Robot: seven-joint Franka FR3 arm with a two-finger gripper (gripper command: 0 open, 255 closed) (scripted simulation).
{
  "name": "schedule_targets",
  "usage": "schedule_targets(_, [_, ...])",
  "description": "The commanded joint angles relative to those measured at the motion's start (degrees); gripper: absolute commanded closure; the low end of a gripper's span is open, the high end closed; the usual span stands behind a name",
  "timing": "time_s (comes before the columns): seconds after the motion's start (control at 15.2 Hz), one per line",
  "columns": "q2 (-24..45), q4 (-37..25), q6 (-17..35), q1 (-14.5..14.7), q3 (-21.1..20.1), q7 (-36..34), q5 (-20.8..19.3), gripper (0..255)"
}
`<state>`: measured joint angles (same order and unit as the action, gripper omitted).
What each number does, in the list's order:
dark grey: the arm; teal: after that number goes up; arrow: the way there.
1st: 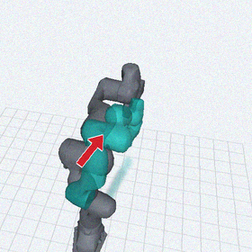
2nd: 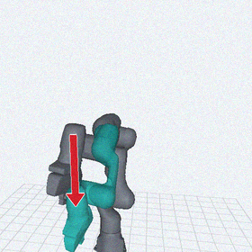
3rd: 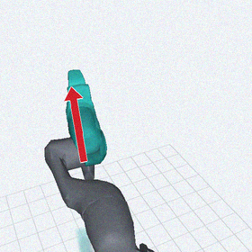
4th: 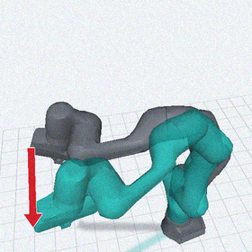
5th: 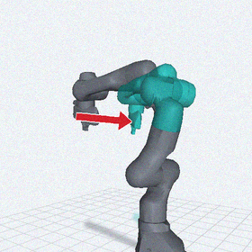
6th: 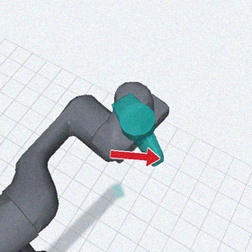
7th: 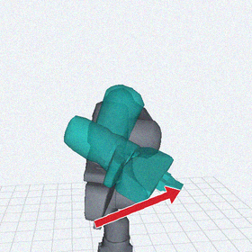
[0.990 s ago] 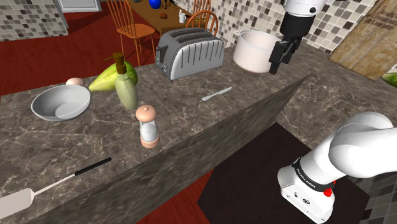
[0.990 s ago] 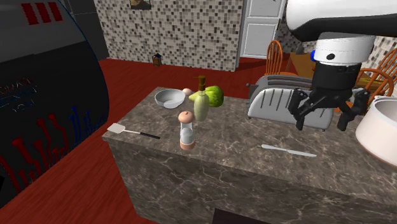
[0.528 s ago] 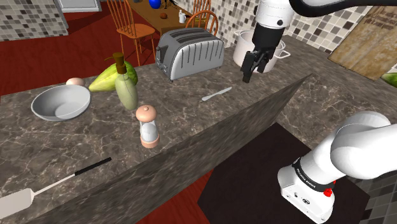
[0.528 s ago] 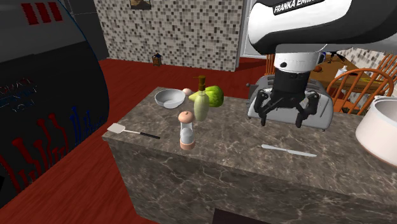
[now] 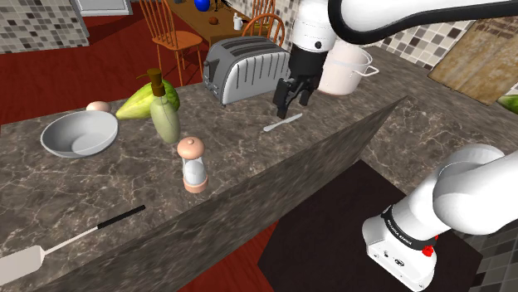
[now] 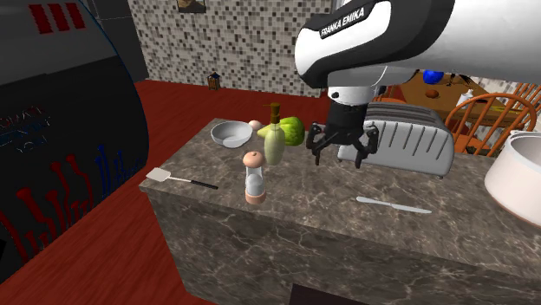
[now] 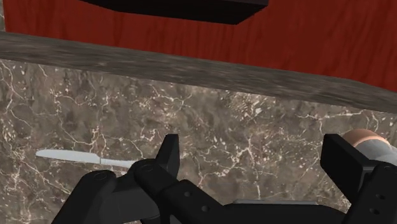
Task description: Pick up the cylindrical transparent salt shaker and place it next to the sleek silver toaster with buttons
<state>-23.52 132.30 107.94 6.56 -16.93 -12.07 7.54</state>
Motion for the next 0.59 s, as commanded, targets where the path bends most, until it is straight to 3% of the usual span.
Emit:
schedule_targets(0.0, [3.0,-1.2,2.8,0.6,-1.8,-2.1,0.6,0])
schedule_targets(0.53, [16.5,-9.6,11.4,2.3,-7.6,-10.2,-0.9,0])
